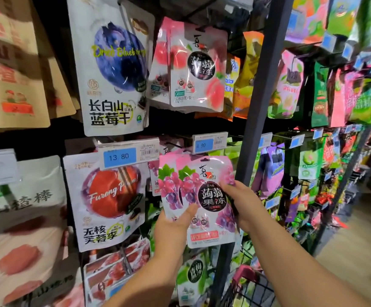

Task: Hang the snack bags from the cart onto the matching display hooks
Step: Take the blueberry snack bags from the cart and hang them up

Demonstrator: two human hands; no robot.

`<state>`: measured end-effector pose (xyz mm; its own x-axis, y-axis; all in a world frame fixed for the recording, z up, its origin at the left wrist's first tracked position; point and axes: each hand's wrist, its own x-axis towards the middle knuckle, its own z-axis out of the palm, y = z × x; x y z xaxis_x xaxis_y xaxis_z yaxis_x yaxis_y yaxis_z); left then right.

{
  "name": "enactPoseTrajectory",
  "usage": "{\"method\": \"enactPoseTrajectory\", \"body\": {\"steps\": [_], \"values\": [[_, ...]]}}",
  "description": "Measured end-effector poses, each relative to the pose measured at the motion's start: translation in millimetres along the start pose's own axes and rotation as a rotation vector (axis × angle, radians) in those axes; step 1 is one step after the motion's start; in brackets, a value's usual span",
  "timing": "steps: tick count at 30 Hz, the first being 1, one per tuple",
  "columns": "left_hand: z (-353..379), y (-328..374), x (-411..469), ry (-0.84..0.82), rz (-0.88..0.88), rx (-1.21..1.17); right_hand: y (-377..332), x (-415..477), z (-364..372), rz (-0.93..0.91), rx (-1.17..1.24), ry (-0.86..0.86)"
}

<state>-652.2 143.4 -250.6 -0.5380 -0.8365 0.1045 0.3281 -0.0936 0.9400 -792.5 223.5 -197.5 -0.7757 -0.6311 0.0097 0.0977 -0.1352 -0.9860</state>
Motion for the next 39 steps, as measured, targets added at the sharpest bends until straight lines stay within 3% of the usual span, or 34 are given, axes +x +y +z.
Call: {"method": "enactPoseTrajectory", "body": {"steps": [16,28,39], "values": [[6.7,-0.7,8.8,0.126,-0.039,0.053,-10.2,12.4,12.0,-0.11,-0.129,0.098],[8.9,1.5,14.7,0.146,-0.054,-0.007,-11.1,24.2,13.6,-0.024,-0.159,0.122],[-6.2,-2.0,17.0,0.151,-0.043,0.035,-17.9,47.9,28.3,-0.07,-0.325,0.122]]}}
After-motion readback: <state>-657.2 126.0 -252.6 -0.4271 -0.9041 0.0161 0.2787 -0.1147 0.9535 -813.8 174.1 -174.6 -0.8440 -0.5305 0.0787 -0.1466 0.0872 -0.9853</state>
